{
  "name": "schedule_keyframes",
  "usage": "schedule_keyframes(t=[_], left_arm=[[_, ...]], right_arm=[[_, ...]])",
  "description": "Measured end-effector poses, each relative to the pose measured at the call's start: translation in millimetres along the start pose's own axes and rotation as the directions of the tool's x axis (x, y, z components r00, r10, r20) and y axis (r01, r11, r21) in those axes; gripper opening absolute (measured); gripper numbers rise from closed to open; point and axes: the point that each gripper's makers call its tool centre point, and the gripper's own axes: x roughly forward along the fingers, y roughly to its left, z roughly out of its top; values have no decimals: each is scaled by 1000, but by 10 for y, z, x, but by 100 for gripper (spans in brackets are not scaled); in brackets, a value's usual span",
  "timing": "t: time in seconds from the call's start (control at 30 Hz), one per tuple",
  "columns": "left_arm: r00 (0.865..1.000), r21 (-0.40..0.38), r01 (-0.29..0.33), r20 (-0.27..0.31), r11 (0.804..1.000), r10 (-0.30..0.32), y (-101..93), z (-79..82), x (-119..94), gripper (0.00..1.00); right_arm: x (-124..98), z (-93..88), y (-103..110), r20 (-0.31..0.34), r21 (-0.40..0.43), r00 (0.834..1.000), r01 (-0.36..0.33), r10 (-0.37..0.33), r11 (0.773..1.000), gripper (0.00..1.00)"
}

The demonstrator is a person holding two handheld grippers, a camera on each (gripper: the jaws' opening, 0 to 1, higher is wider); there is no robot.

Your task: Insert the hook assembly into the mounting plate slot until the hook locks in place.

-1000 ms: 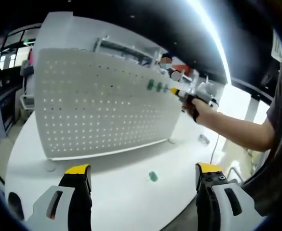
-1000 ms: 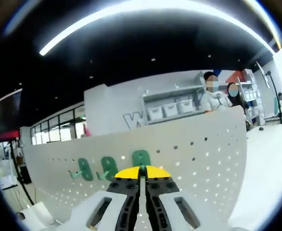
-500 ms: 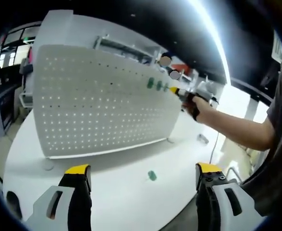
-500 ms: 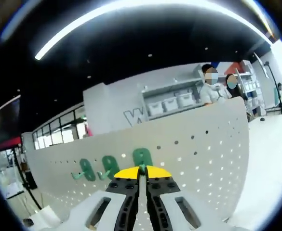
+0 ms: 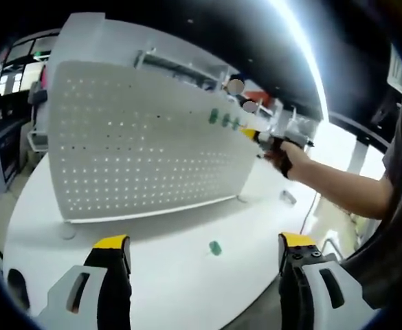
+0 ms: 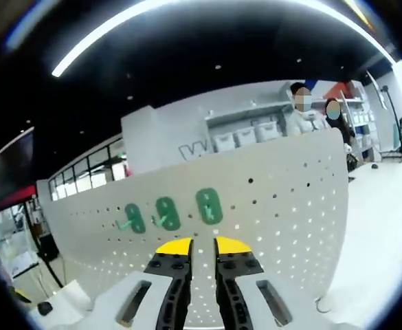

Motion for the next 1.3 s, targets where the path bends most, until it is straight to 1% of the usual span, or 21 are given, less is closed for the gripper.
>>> schedule_keyframes(t=[0.1,0.23,0.3,0.37,0.47,0.63,0.8,0.87,0.9,1.0,1.07,1.1,1.27,1.3], left_arm=[[1000,6,2,3,1000,-2,-15,13,-5,90],[1000,10,3,7,1000,-3,-31,22,-18,90],[1000,10,2,8,1000,-2,-35,21,-30,89],[1000,11,2,9,1000,-2,-52,25,-49,89],[1000,26,-15,19,1000,14,-46,50,-85,87],[999,18,-14,35,1000,13,-48,90,-112,86],[999,20,-16,39,1000,15,-60,82,-146,87],[999,17,-17,35,1000,16,-54,58,-158,87],[999,15,-17,33,1000,16,-52,46,-163,87],[999,12,-17,30,1000,16,-51,22,-182,87],[999,10,-18,30,1000,17,-44,17,-194,87],[999,9,-18,31,1000,18,-38,12,-198,87],[999,7,-17,31,1000,17,-31,4,-199,87],[999,8,-17,30,1000,16,-31,1,-197,87]], right_arm=[[-66,-17,-37,-10,0,1000,3,-3,1000,11],[-186,-78,-27,-29,-29,1000,0,-1,1000,10],[-229,-105,-16,-37,-31,999,-4,3,1000,10],[-275,-135,20,-51,-10,999,-15,14,1000,11],[-329,-120,52,-49,-5,999,-20,19,1000,11],[-389,-138,117,-59,-16,998,-33,32,999,11],[-467,-245,214,-90,-36,994,-59,56,998,11],[-514,-347,266,-115,-36,991,-75,71,997,11],[-521,-367,274,-119,-38,990,-78,73,996,11],[-576,-534,319,-167,-51,982,-101,92,994,11],[-622,-663,356,-202,-63,973,-125,110,990,11],[-657,-755,389,-234,-79,964,-145,123,986,11],[-777,-1023,515,-298,-93,941,-195,160,976,11],[-801,-1105,537,-315,-99,934,-209,169,973,11]])
